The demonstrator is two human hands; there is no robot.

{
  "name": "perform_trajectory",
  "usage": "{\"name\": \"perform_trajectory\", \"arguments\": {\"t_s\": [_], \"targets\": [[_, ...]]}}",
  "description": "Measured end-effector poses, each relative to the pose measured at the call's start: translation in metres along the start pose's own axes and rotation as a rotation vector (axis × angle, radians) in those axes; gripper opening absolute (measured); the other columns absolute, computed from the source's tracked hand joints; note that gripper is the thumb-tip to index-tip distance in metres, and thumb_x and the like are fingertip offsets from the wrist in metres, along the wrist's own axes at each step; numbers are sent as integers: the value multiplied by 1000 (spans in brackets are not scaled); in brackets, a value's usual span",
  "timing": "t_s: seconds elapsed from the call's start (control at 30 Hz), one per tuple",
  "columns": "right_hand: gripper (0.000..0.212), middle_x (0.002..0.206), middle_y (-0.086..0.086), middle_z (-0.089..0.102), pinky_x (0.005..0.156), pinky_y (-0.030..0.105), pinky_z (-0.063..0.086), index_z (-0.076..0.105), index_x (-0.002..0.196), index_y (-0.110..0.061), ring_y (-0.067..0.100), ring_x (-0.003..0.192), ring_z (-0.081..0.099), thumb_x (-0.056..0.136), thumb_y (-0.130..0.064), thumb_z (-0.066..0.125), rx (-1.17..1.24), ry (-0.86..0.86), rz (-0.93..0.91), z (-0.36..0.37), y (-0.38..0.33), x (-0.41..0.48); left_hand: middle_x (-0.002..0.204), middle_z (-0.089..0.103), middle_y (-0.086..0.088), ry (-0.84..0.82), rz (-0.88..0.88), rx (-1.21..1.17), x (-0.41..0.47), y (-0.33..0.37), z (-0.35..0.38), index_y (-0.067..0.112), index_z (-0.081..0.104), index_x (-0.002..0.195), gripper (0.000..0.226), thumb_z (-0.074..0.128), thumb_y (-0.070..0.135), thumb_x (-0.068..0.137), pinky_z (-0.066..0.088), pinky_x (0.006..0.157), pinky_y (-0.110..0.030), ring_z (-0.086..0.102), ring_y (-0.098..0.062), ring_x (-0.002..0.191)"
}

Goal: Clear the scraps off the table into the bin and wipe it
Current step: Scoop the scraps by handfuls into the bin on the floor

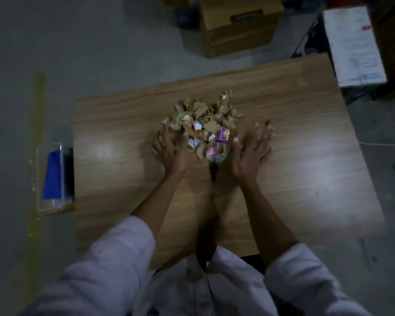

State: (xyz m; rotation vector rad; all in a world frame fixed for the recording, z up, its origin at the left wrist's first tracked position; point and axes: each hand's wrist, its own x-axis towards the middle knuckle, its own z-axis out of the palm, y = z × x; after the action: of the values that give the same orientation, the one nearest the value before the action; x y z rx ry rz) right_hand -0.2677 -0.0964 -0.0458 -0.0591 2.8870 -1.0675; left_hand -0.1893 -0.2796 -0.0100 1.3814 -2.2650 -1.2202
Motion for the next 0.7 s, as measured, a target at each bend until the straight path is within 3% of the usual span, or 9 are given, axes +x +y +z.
{"name": "perform_trajectory", "arguments": {"t_s": [0.07, 0.13, 0.23, 0.3, 0.37, 0.43, 0.53, 0.63, 0.7], "targets": [[88, 170, 12, -8, 121, 64, 0, 9, 163, -27, 33, 156, -14, 95, -72, 43, -13, -6, 70, -9, 14, 19, 167, 17, -8, -87, 21, 3, 29, 12, 4, 32, 32, 156, 92, 51, 77, 77, 9, 119, -43, 8, -23, 154], [107, 169, 16, -13, 123, 61, -6, 4, 163, -31, 37, 154, -18, 82, -86, 47, -60, -87, 54, -11, 21, 35, 170, 2, -7, -189, 98, 4, 53, 25, 15, 39, 25, 158, 88, 53, 74, 82, 1, 122, -48, -5, -26, 156], [129, 167, 22, -14, 122, 55, -9, 0, 163, -29, 41, 153, -16, 64, -99, 45, -140, -239, -118, -1, 13, 43, 170, -12, 1, -345, 181, 138, 82, 39, 36, 48, 20, 156, 75, 52, 68, 91, -14, 118, -56, -21, -29, 153], [139, 166, 25, -12, 123, 58, -5, 2, 163, -25, 44, 153, -14, 57, -100, 51, -187, -299, -260, 11, 4, 39, 170, -9, 7, -487, 196, 224, 94, 41, 49, 54, 24, 153, 65, 43, 72, 93, -16, 119, -57, -22, -26, 153], [146, 166, 26, -10, 123, 60, -1, 5, 163, -22, 45, 153, -12, 51, -102, 53, -214, -325, -347, 23, -6, 36, 169, 4, 9, -572, 237, 319, 96, 39, 60, 51, 34, 150, 57, 33, 69, 96, -6, 122, -55, -9, -26, 155], [148, 166, 27, -6, 122, 57, -2, 8, 163, -21, 45, 153, -9, 48, -104, 50, -203, -319, -366, 32, -16, 32, 163, 28, 2, -554, 314, 365, 84, 40, 65, 36, 47, 146, 60, 23, 61, 97, 7, 121, -45, 14, -26, 151], [135, 166, 28, 5, 123, 57, 5, 20, 162, -19, 46, 154, 1, 58, -100, 47, -140, -236, -409, 45, -29, 28, 134, 59, -7, -470, 377, 257, 61, 38, 72, 13, 62, 126, 55, 25, 39, 96, 22, 110, -40, 47, -27, 132], [109, 163, 26, 22, 121, 58, 19, 39, 155, -15, 44, 153, 15, 72, -85, 50, -28, -120, -492, 57, -33, 23, 121, 61, -3, -428, 150, -65, 45, 37, 74, 14, 49, 131, 35, 42, 20, 97, 40, 108, -40, 57, -23, 118], [97, 158, 24, 32, 115, 57, 30, 46, 150, -13, 43, 148, 29, 72, -69, 61, 8, -98, -517, 62, -32, 20, 115, 54, 5, -376, 12, -249, 37, 40, 71, 7, 37, 137, 40, 50, 1, 99, 49, 94, -24, 59, -11, 103]]}}
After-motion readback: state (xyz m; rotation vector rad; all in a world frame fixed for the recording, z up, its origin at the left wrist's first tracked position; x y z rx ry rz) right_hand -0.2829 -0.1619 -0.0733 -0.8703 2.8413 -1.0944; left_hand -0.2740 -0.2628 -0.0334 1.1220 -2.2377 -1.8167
